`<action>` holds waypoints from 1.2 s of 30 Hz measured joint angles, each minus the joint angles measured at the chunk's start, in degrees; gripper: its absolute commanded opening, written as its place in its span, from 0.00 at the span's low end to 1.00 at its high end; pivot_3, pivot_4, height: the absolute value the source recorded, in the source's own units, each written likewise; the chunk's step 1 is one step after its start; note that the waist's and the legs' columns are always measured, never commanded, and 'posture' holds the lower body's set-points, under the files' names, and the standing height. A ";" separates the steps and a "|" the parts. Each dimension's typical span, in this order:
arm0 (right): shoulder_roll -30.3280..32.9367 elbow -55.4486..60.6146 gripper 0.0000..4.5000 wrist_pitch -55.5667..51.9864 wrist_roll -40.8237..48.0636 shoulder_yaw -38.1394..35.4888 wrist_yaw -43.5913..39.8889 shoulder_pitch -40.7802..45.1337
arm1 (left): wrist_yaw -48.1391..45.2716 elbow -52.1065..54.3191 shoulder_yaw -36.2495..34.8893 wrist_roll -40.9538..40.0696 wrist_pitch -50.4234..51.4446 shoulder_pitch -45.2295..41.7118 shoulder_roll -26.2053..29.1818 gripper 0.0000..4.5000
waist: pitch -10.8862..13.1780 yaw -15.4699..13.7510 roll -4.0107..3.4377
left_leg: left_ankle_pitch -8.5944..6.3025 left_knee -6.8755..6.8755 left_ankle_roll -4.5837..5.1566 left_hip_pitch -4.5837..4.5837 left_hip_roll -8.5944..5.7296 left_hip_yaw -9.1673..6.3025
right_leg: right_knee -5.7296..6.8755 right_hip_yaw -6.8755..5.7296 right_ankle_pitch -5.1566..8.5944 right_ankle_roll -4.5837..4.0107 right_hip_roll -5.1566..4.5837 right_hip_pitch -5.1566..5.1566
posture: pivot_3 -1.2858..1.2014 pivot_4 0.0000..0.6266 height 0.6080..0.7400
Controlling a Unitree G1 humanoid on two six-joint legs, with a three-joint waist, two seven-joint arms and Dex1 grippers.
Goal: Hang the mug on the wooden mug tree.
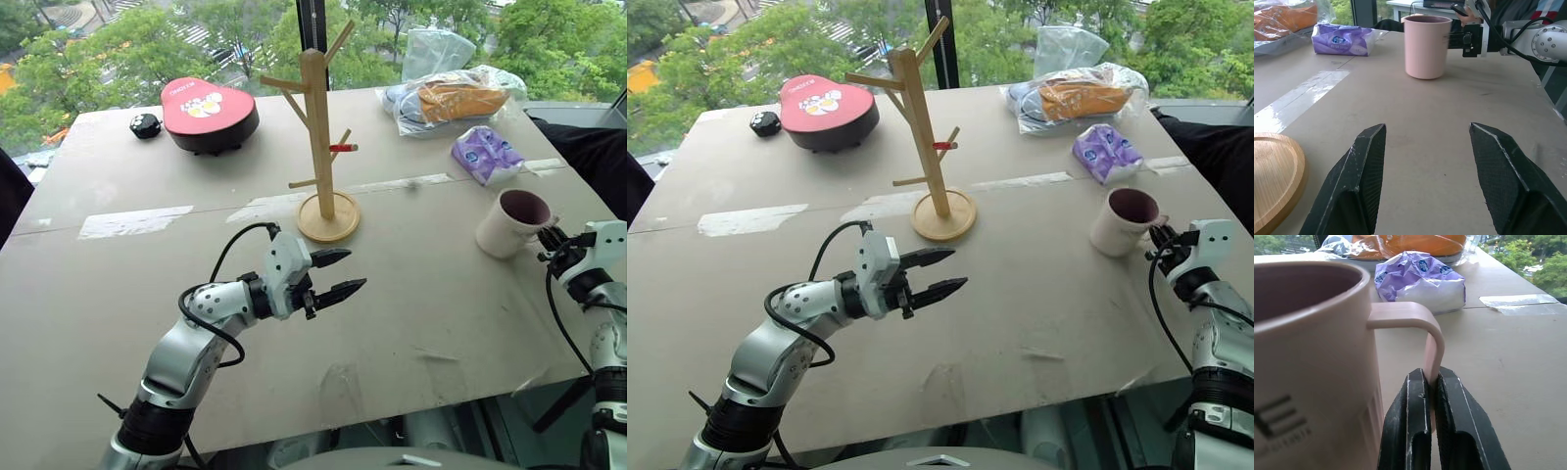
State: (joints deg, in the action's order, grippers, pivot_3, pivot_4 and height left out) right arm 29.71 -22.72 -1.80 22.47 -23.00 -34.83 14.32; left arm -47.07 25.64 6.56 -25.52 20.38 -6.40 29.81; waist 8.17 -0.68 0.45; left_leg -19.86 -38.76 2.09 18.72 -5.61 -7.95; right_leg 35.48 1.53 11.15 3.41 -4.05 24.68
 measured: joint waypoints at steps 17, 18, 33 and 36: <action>4.96 22.84 0.01 -16.84 -2.21 19.30 -10.47 8.37 | 7.80 -3.80 -8.38 1.21 -16.85 13.28 -12.33 0.61 | 0.01 -0.08 0.00 | 0.00 -0.01 0.00 0.04 0.07 0.04 | -0.05 0.03 -0.02 0.00 -0.10 0.06 | 0.52 0.24 1.00; 5.79 25.27 0.01 -19.76 -2.16 21.19 -11.20 11.33 | 8.47 -4.08 -9.15 0.96 -18.49 13.58 -13.47 0.61 | 0.01 -0.15 0.02 | 0.00 -0.01 -0.01 0.08 0.09 -0.02 | -0.08 -0.05 -0.02 -0.01 -0.09 0.06 | 0.52 0.24 1.00; 7.76 28.10 0.01 -42.23 -4.56 35.71 -17.16 44.59 | 6.08 -5.30 -15.03 -9.67 -24.44 12.36 -18.02 0.61 | 0.02 -0.06 0.05 | -0.01 -0.05 0.00 0.80 0.08 -0.35 | -0.54 -0.49 -0.14 -0.16 -0.12 0.44 | 0.52 0.24 1.00; 6.21 27.21 0.01 -44.72 -5.44 37.30 -16.84 47.86 | 5.72 -6.33 -14.39 -9.49 -24.84 12.10 -18.37 0.61 | 0.01 -0.04 0.06 | 0.00 -0.22 -0.01 1.14 0.08 -0.41 | -0.48 -0.56 -0.17 -0.20 -0.10 0.69 | 0.52 0.24 1.00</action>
State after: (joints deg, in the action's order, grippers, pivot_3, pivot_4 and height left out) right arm 35.92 4.49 -46.52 17.02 14.30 -51.67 62.18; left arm -41.34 19.31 -7.83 -35.01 -4.46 5.70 11.44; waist 8.18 -0.71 0.51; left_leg -19.86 -38.98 2.08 19.85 -5.53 -8.37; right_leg 35.00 0.97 10.98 3.21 -4.15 25.37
